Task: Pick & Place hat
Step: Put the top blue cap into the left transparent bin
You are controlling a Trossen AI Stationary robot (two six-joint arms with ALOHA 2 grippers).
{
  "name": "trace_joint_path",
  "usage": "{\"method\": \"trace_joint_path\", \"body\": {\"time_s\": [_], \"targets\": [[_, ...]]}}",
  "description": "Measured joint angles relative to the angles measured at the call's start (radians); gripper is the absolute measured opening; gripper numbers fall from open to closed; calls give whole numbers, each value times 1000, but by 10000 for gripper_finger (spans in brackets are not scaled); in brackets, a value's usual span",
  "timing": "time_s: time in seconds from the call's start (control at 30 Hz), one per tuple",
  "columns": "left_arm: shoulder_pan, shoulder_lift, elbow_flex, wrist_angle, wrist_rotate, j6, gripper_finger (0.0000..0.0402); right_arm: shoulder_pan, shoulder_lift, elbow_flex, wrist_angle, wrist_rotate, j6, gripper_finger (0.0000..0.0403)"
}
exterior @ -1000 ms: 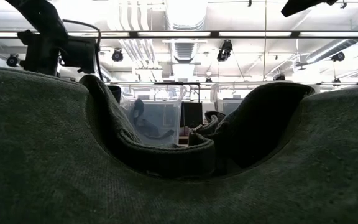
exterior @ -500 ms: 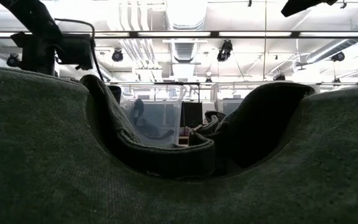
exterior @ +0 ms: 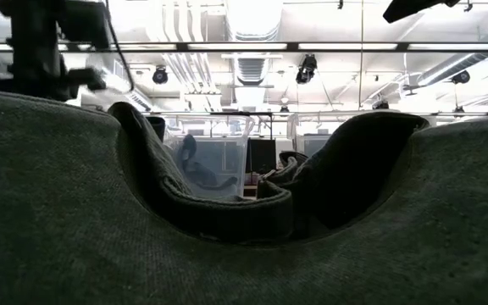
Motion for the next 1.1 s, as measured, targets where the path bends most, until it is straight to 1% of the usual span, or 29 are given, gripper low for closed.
{"method": "trace_joint_path", "body": {"time_s": [0.03, 0.17, 0.3, 0.43, 0.63, 0.8, 0.9, 1.0, 1.1], "targets": [[0, -8, 25, -9, -18, -2, 4, 0, 0, 0, -1, 0, 0, 81], [0, -15, 149, -144, -92, -5, 4, 0, 0, 0, 0, 2, 2, 75], [0, 0, 285, -274, -184, -6, 4, 0, 0, 0, 1, 4, 3, 72], [0, 12, 404, -363, -252, -5, 4, 0, 0, 0, 5, 4, 3, 77], [0, 35, 544, -365, -369, 20, 4, 0, 0, 0, 14, 4, 2, 82], [1, 70, 626, -365, -427, 72, 4, 0, 0, 0, 16, 4, 2, 75], [1, 86, 651, -308, -443, 135, 4, 0, 0, 0, 17, 4, 2, 72], [1, 84, 646, -125, -436, 252, 4, 0, 0, 0, 16, 4, 1, 75], [1, 87, 643, 63, -396, 386, 4, 0, 0, 0, 17, 4, -1, 79]]}}
